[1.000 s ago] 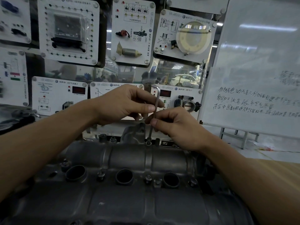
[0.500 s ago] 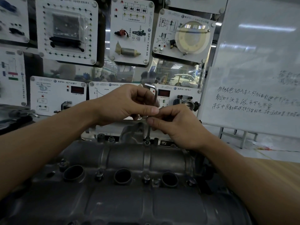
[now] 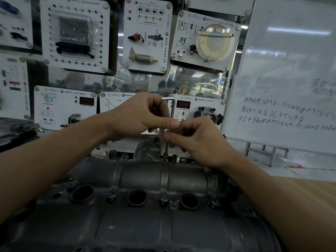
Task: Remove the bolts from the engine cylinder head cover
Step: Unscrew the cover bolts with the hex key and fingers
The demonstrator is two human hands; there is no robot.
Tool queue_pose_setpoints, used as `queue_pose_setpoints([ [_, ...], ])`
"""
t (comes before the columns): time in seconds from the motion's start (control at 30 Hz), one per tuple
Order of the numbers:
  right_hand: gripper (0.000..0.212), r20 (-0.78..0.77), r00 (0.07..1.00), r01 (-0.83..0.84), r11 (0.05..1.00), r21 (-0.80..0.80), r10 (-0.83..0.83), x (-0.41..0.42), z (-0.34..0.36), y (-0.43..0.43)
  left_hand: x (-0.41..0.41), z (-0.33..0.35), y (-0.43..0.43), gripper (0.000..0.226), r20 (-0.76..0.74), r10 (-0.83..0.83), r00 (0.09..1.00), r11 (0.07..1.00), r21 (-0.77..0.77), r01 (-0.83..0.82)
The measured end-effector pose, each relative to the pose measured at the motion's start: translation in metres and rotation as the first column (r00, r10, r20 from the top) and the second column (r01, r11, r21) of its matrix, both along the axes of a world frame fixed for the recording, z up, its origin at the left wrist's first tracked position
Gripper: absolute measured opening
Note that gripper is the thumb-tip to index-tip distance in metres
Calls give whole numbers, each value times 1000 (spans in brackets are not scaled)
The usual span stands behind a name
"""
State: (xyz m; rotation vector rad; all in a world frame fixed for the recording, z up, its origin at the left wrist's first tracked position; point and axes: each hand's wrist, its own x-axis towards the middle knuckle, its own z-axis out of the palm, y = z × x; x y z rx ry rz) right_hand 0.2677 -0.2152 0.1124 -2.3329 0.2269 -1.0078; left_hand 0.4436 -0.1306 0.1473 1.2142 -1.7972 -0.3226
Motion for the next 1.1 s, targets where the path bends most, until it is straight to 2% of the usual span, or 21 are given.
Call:
queue_pose_setpoints([
  [0.2,23,-62,998,21,998,-56,-25,1,0,2,5,-1,0,28,-110,-102,989,991,76,111],
  [0.3,24,-90,995,32,998,-48,-36,2,1,3,6,-1,0,24,-117,-143,983,986,68,152],
  [0.4,24,-104,994,26,999,-36,-30,2,1,4,3,0,0,17,-97,-98,991,995,20,100],
  [0.5,18,-45,999,25,997,-68,-28,2,-1,4,1,1,1,10,-89,-62,994,998,-8,62],
  [0.67,15,24,999,38,999,-36,-37,3,0,2,0,1,-1,24,-40,-32,999,999,-4,32],
  [0.83,19,-47,998,40,998,-54,-43,2,0,3,2,0,-1,29,-80,-96,992,994,49,100],
  [0.97,19,-69,997,24,999,-33,-26,3,-1,3,1,0,-1,20,-55,-91,994,996,18,92],
  [1.1,15,-19,1000,13,999,-35,-14,3,-1,4,0,1,1,12,-14,-43,999,999,-26,43],
])
